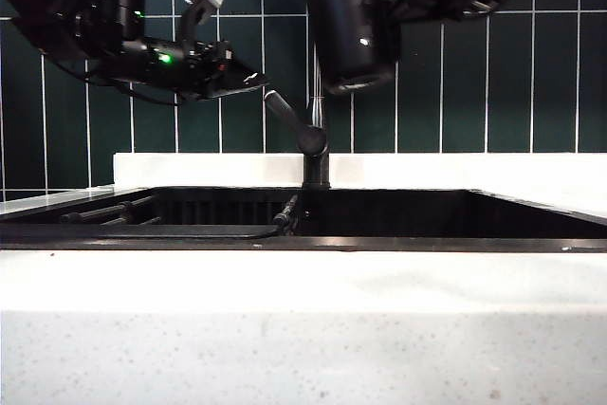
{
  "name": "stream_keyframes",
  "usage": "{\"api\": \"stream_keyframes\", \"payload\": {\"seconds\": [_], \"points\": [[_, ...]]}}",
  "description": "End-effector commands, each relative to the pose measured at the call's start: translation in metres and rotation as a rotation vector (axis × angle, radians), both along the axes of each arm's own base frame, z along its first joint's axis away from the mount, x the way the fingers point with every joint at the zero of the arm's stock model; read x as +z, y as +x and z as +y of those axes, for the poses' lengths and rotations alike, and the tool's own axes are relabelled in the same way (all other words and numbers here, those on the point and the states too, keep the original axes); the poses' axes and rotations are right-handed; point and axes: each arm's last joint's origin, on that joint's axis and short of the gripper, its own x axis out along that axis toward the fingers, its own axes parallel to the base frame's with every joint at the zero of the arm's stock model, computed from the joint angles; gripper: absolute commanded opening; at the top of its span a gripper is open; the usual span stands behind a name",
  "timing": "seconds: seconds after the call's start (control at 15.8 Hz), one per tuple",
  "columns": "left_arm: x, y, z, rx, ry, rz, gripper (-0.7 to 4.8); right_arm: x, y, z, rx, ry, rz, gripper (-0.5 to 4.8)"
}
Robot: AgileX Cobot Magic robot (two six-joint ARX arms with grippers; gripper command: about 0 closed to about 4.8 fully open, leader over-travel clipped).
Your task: Pick up the mug next to the sink, go to the faucet to get some water, pour the water into the sink, and finally put the mug back to its place.
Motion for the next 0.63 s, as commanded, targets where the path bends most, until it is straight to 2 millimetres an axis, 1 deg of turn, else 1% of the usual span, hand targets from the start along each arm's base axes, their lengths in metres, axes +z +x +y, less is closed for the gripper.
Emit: {"api": "stream_keyframes", "payload": {"seconds": [0.06, 0.19, 0.25, 0.44, 0.5, 0.63], "points": [[-0.0053, 0.0124, -0.0061, -0.060, 0.001, 0.007, 1.95, 0.0157, -0.0012, 0.0103, 0.033, 0.020, -0.045, 0.48], [-0.0127, 0.0190, -0.0095, -0.071, 0.006, 0.040, 2.01, 0.0164, -0.0024, 0.0136, 0.042, 0.020, -0.041, 0.48], [-0.0133, 0.0191, -0.0098, -0.084, 0.009, 0.035, 2.19, 0.0156, -0.0024, 0.0136, 0.042, 0.017, -0.033, 0.48], [-0.0120, 0.0196, -0.0103, -0.089, 0.026, -0.022, 2.22, 0.0144, -0.0030, 0.0151, 0.046, 0.013, -0.021, 0.48], [-0.0107, 0.0196, -0.0103, -0.089, 0.024, -0.037, 2.69, 0.0144, -0.0031, 0.0154, 0.047, 0.013, -0.022, 0.48], [-0.0104, 0.0192, -0.0107, -0.105, 0.017, -0.031, 2.78, 0.0144, -0.0032, 0.0157, 0.048, 0.010, -0.023, 0.48]]}}
